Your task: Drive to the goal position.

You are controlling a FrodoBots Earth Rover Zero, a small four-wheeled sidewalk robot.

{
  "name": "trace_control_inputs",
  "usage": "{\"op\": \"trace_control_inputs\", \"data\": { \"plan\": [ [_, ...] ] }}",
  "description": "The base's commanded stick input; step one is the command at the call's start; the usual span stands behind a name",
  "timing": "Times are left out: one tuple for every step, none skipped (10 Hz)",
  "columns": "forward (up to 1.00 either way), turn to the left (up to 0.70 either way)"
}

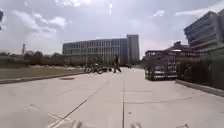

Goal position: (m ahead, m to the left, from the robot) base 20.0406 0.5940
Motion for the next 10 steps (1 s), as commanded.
{"op": "trace_control_inputs", "data": {
  "plan": [
    [1.0, 0.04],
    [1.0, 0.04],
    [0.99, 0.04],
    [1.0, 0.04],
    [0.88, 0.03],
    [0.43, 0.02],
    [0.08, 0.02],
    [0.08, 0.02],
    [0.07, 0.02],
    [0.08, 0.02]
  ]
}}
